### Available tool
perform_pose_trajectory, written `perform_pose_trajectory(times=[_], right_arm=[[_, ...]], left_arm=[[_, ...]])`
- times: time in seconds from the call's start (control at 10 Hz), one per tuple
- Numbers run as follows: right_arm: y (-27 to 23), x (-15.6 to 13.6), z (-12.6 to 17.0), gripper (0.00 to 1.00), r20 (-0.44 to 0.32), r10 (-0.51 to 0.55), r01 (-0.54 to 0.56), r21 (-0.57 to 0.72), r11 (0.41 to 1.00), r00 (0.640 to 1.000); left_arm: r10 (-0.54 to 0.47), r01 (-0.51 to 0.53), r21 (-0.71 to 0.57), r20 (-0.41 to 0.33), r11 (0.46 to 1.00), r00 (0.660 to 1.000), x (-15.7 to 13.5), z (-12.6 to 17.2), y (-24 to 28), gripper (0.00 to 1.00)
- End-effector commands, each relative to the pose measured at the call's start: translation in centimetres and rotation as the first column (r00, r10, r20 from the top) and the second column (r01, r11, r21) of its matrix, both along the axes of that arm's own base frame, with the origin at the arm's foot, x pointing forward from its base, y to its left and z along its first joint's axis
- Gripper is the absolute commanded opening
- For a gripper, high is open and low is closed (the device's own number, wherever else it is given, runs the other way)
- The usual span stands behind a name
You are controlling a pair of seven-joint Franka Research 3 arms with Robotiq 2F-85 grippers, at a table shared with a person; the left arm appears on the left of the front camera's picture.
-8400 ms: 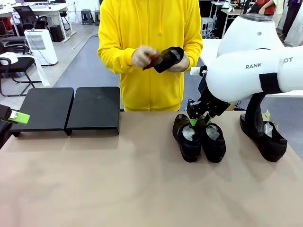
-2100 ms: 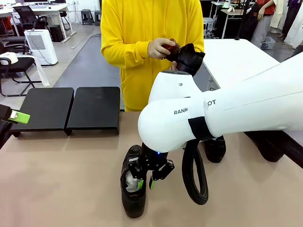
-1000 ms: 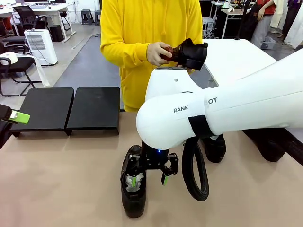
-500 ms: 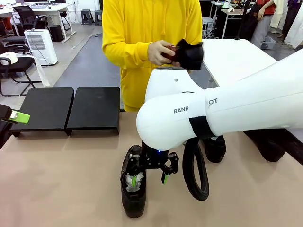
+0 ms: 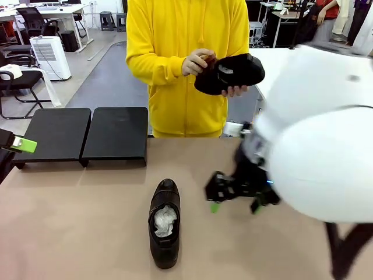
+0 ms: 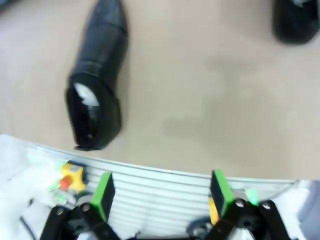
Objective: Organize the shoes by placing them on the stand.
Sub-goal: Place the Shoe from the middle of the table onto the Shoes Stand.
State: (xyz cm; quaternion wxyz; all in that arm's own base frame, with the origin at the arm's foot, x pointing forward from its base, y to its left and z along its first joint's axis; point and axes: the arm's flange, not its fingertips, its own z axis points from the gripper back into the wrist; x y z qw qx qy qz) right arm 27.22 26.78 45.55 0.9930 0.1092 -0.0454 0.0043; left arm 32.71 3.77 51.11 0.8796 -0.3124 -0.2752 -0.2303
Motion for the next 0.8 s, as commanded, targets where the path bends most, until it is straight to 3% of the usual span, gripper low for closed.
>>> perform_pose_trajectory(times=[0.0, 0.1, 0.2, 0.4, 0.5, 0.6, 0.7], right_arm=[[-4.9, -0.7, -2.0, 1.00, -0.041, -0.109, 0.111, 0.045, 0.993, 0.993], [-6.7, 0.0, -3.0, 1.00, -0.093, -0.218, 0.224, 0.055, 0.973, 0.971], [-8.1, 1.3, -4.2, 1.00, -0.131, -0.263, 0.278, 0.112, 0.954, 0.956], [-8.6, 2.0, -5.4, 1.00, -0.173, -0.268, 0.294, 0.147, 0.944, 0.948], [-8.5, 2.1, -5.8, 1.00, -0.189, -0.281, 0.310, 0.149, 0.939, 0.941], [-8.5, 3.5, -3.2, 1.00, -0.157, -0.280, 0.296, 0.089, 0.951, 0.947], [-8.5, 3.5, -3.2, 1.00, -0.157, -0.280, 0.296, 0.089, 0.951, 0.947]], left_arm=[[-0.010, 0.010, 0.001, 0.025, 1.000, 1.000, -1.7, 0.2, -2.2, 1.00], [-0.005, 0.005, 0.042, -0.006, 0.999, 1.000, -3.7, 0.7, -5.1, 1.00], [0.036, -0.023, 0.163, -0.082, 0.986, 0.996, -4.9, 0.5, -8.6, 1.00], [0.029, 0.005, 0.229, -0.144, 0.973, 0.989, -7.2, 1.0, -12.3, 1.00], [0.045, 0.001, 0.246, -0.182, 0.969, 0.982, -7.4, 0.8, -12.3, 1.00], [0.027, -0.007, 0.196, -0.100, 0.981, 0.995, -3.2, 3.1, -11.0, 1.00], [0.027, -0.007, 0.196, -0.100, 0.981, 0.995, -3.2, 3.1, -11.0, 1.00]])
